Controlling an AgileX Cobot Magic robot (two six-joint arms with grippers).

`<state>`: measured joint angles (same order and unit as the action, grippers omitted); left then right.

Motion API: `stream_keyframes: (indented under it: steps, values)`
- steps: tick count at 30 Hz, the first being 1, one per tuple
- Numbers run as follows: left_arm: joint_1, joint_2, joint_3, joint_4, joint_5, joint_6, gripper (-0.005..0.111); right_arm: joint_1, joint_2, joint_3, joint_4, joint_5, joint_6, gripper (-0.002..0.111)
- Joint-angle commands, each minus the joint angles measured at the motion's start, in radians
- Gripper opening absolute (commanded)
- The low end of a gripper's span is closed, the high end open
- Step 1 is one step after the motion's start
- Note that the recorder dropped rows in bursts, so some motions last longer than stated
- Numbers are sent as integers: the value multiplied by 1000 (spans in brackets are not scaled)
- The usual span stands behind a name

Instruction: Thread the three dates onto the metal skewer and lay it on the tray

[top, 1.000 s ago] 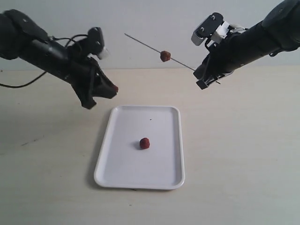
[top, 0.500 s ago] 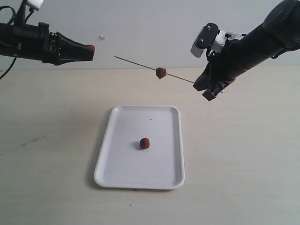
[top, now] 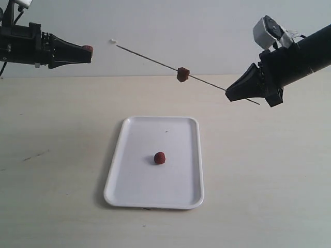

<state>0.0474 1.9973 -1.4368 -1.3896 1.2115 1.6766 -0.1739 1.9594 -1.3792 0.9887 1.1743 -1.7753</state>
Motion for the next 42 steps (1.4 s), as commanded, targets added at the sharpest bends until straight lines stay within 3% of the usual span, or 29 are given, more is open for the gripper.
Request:
stream_keyframes:
  steps: [1,8,15,42]
  values:
    - [2,-7,2,-22,10,-10,25,-1,26,-5,14,47,-117,0]
    - [-3,-7,2,-24,10,-62,25,-1,52,-5,52,47,-123,0]
    - [-70,-7,2,-26,10,-59,25,-1,52,-5,52,47,-125,0]
    - [-69,-7,2,-52,10,-66,25,-1,53,-5,34,47,-125,0]
